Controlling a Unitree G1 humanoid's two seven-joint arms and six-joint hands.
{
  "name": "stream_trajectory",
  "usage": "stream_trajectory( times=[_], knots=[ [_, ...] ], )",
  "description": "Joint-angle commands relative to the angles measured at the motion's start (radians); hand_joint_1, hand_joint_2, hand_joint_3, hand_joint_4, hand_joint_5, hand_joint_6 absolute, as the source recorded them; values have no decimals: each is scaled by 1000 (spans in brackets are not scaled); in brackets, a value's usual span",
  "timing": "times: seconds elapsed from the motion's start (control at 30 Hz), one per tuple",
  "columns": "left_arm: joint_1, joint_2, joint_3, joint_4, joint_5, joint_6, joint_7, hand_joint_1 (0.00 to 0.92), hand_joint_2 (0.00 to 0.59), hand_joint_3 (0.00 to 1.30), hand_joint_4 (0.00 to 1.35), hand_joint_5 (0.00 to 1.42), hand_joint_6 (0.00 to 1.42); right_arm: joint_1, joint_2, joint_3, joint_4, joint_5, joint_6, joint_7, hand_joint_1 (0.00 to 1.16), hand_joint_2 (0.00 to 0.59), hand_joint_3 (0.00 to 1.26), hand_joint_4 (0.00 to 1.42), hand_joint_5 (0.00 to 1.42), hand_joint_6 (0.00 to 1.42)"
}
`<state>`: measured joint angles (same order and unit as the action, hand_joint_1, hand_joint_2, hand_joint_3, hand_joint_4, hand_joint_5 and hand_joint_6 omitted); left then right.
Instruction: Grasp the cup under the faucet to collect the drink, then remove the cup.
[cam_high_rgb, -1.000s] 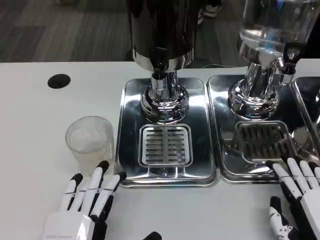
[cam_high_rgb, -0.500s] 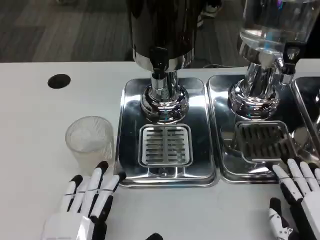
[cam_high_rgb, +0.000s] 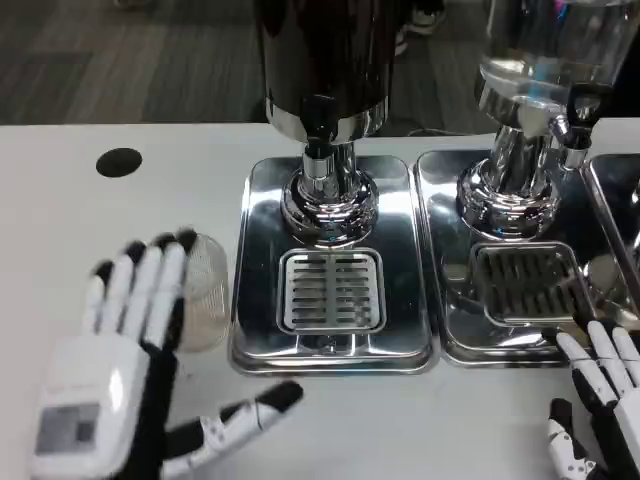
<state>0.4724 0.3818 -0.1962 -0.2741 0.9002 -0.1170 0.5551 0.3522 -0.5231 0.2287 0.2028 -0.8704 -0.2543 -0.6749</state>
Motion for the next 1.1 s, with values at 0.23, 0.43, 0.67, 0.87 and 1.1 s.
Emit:
stream_trajectory(
  times=[0.23,0.43,0.67,0.87,1.1],
  knots=[
    [-186,-20,135,92,-151,118,-195,0,15,27,0,1,0,-13,6,-9,41,32,-33,-13,124,555,135,0,0,0],
    [-266,-22,151,170,-174,165,-244,0,8,33,0,4,0,-16,8,-5,53,39,-36,-10,127,555,143,0,0,0],
    [-363,-23,107,256,-160,223,-288,0,0,50,0,38,23,-21,8,-8,59,52,-41,-2,130,555,150,0,0,0],
    [-418,-28,57,304,-140,270,-309,0,4,59,0,60,50,-5,13,-17,39,69,-52,-7,131,555,158,0,0,1],
    [-457,-34,40,389,-153,282,-310,0,0,57,0,96,81,3,13,-31,52,87,-61,-8,133,555,167,0,0,2]
  ],
)
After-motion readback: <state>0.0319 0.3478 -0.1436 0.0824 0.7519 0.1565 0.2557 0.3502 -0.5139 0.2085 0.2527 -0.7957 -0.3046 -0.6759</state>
